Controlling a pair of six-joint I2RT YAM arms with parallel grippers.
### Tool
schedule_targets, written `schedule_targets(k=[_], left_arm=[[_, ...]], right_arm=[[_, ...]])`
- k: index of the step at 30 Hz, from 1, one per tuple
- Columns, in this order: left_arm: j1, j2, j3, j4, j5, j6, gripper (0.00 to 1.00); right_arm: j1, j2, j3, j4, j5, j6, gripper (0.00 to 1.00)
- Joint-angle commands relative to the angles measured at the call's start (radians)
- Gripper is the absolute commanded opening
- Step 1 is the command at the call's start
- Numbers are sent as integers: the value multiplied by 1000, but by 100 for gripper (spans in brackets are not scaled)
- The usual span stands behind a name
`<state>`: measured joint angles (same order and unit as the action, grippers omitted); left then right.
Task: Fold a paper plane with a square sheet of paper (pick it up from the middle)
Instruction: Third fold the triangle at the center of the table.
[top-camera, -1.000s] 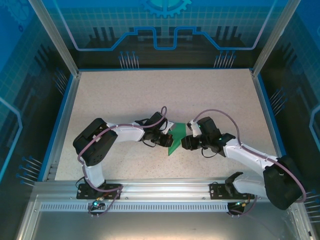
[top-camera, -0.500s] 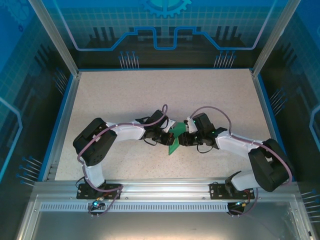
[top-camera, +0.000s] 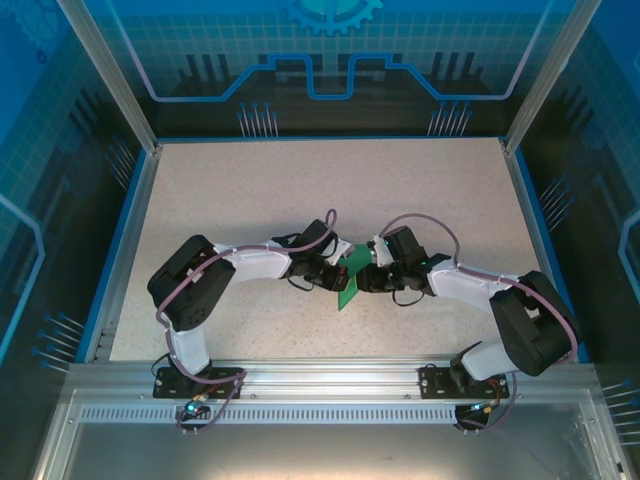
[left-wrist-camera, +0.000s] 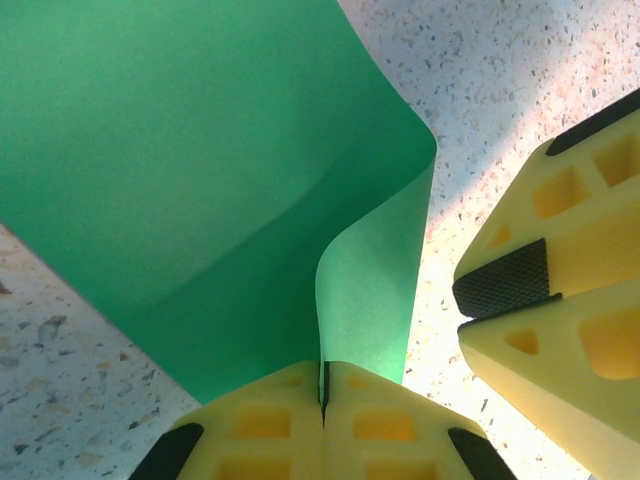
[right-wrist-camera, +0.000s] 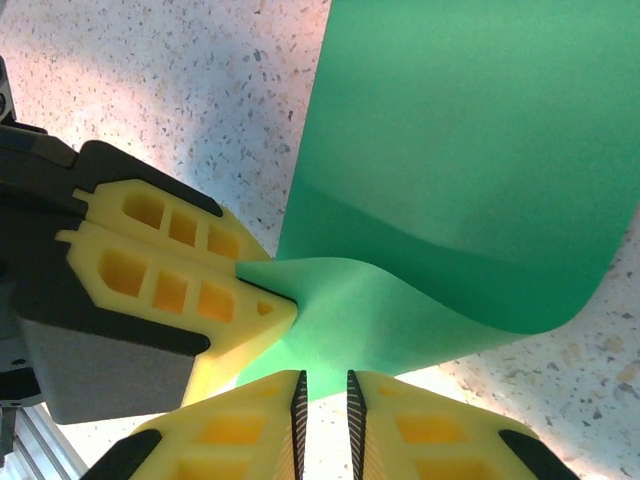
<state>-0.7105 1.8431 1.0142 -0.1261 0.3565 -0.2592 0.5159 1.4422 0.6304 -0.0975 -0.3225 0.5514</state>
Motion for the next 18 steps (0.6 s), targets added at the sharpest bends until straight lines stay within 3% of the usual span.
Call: schedule_targets(k=[1,18], left_arm=[[5,25,9,-8,16,9,3],[5,27,-2,0,-9,12,3]], right_arm=[[-16,6,32,-25,-16,13,21],[-16,78,52,5,-53,47,20]])
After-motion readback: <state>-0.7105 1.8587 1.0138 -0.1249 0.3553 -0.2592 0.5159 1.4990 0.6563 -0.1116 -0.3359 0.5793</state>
